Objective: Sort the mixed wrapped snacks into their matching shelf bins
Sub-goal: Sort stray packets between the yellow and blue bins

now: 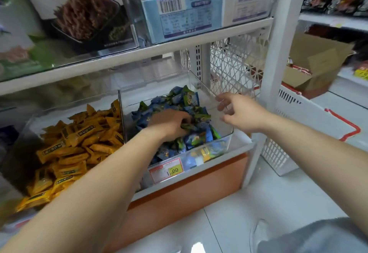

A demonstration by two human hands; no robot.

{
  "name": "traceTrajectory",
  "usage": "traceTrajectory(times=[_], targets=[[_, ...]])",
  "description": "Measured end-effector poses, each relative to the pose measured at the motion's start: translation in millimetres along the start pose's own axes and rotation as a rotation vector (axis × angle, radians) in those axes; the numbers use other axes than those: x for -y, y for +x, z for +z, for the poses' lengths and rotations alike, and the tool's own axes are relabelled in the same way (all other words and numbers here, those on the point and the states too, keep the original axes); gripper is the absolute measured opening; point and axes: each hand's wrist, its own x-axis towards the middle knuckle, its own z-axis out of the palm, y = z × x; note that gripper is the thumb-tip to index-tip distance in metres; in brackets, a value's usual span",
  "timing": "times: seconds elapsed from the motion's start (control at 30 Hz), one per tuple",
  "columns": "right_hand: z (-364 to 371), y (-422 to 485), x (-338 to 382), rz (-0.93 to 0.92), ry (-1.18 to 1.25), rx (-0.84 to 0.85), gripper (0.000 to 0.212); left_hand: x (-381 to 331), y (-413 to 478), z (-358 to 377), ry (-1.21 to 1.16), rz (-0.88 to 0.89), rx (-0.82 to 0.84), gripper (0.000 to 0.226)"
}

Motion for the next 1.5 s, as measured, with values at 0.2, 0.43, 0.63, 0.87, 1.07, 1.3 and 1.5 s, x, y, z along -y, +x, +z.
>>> traceTrajectory(times=[0.2,0.43,0.63,0.87,1.07,1.3,1.5], targets=[[0,1,-3,-0.006,-0.003,0.018,0.061,13,-4,-22,0.024,-0.16,0.031,0.038],[0,1,-3,-0.022,-0.019,0.012,0.065,-23,0,-4,-0.35,0.206,0.106,0.028],[0,1,-3,-0.018,0.002,0.029,0.067,-14,6,2,-0.001,0.223,0.193,0.016],[4,0,-9,-0.039,-0.005,0.045,0.071,-10,13,-13,0.047,0.068,0.333,0.046],[7,-1,-10,-0.047,-0.01,0.05,0.072,-26,15,19,0.125,0.094,0.128,0.046],[5,-1,-8,-0.044,0.003,0.058,0.071,-26,13,23,0.261,0.099,0.308,0.066],[2,-4,-8,-0.029,0.012,0.087,0.074,-23,8,17,0.247,0.104,0.404,0.059]])
